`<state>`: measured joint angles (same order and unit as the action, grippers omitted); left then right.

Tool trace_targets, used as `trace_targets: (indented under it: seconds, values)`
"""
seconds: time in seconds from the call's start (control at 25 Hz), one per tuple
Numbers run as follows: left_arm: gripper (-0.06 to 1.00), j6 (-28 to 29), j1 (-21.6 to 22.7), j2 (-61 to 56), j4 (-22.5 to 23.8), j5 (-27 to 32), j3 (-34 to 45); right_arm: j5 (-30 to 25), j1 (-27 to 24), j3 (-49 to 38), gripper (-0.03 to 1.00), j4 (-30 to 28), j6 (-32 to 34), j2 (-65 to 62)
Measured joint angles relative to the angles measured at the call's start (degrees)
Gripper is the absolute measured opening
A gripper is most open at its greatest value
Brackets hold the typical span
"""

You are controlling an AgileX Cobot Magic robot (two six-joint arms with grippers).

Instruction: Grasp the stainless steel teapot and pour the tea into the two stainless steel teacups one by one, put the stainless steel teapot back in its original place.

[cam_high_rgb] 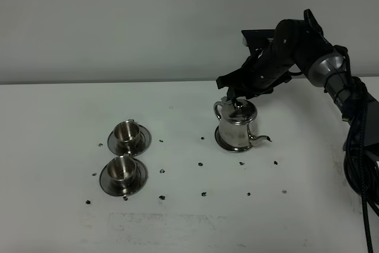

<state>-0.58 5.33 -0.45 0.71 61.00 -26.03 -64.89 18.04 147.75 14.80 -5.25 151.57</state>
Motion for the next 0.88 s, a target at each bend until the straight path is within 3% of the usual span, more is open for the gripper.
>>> trace_targets:
  seconds: [0.88]
  values:
    - [0.46, 0.0, 0.0, 0.0, 0.0, 0.0, 0.0, -0.95, 6.05, 0.0, 0.42, 1.11, -0.61, -0.18]
